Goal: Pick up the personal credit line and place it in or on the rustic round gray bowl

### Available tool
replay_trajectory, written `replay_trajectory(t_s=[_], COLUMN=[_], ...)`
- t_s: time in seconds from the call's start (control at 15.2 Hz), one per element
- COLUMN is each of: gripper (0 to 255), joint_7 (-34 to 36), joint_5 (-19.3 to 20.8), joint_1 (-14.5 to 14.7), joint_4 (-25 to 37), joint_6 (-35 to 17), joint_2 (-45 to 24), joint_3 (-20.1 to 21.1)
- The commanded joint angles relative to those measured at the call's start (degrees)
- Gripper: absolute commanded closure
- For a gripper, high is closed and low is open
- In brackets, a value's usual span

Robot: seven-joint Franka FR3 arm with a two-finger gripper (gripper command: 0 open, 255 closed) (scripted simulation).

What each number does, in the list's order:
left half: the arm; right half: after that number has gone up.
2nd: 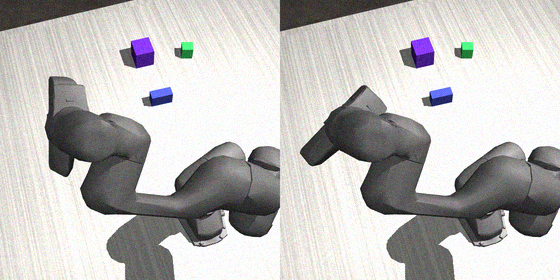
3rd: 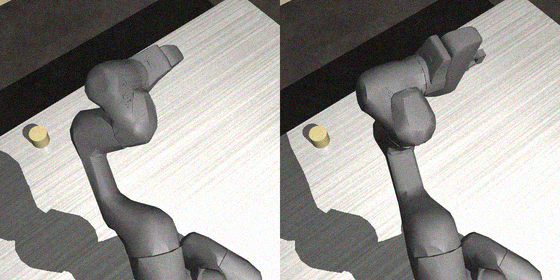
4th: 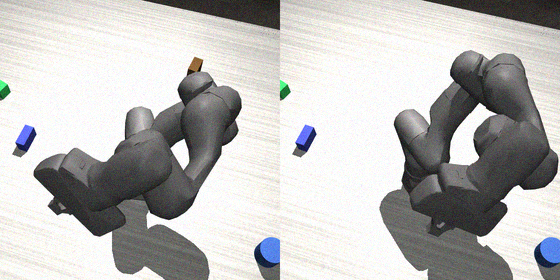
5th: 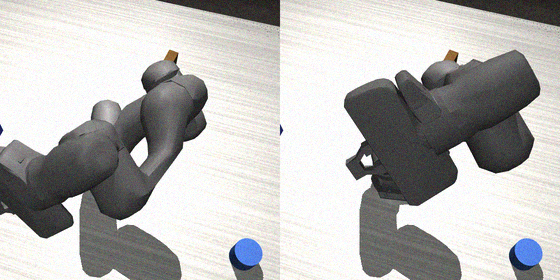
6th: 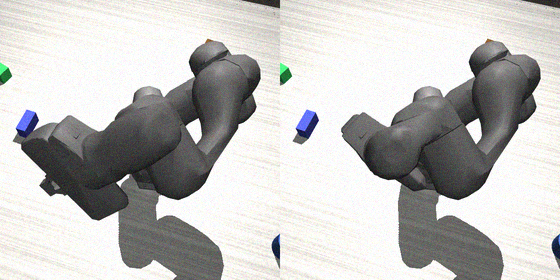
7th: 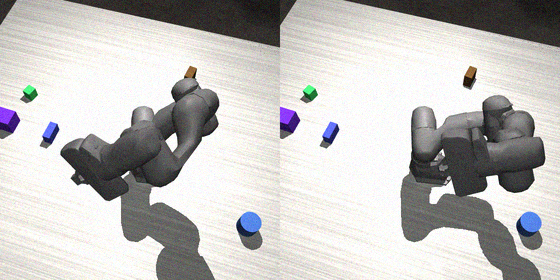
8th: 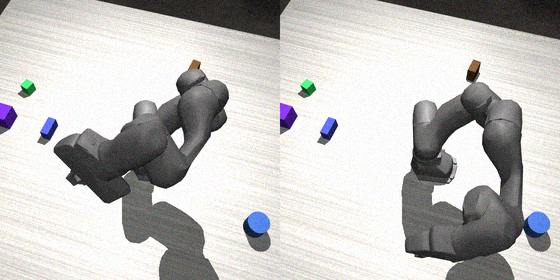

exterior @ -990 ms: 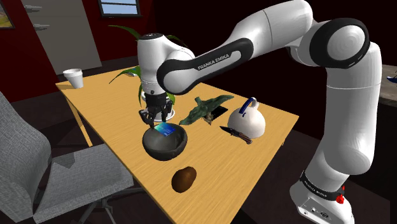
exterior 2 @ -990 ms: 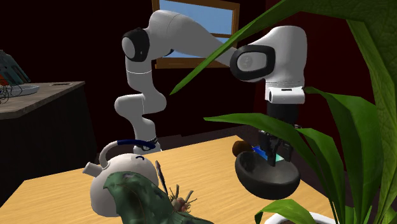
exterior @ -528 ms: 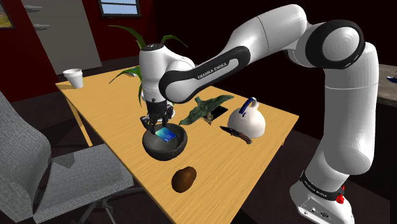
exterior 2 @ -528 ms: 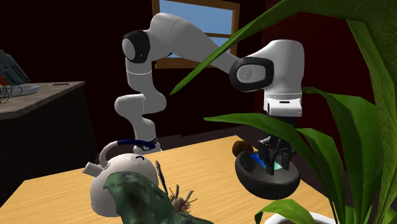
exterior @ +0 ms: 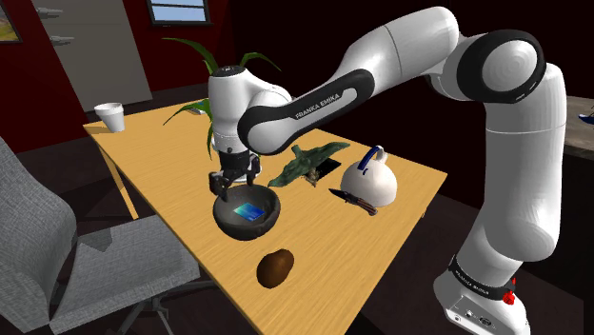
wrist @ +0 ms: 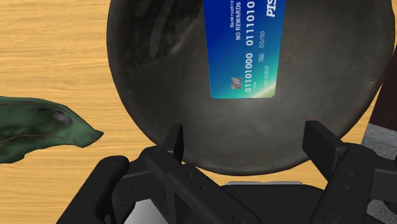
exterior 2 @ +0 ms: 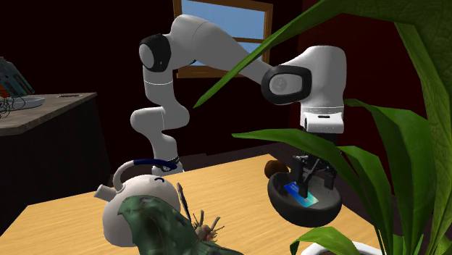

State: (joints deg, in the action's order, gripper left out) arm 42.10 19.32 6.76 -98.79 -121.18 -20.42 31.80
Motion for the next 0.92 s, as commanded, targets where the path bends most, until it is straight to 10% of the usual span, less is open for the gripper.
replay_trajectory(t_s=[0.0, 0.86], gripper=[0, 0], joint_7=[0.0, -1.5], joint_5=[0.0, -2.4], joint_1=[0.0, -0.3], joint_4=[0.0, 3.1], joint_6=[0.0, 5.7], joint_2=[0.0, 3.1], joint_3=[0.0, 1.1])
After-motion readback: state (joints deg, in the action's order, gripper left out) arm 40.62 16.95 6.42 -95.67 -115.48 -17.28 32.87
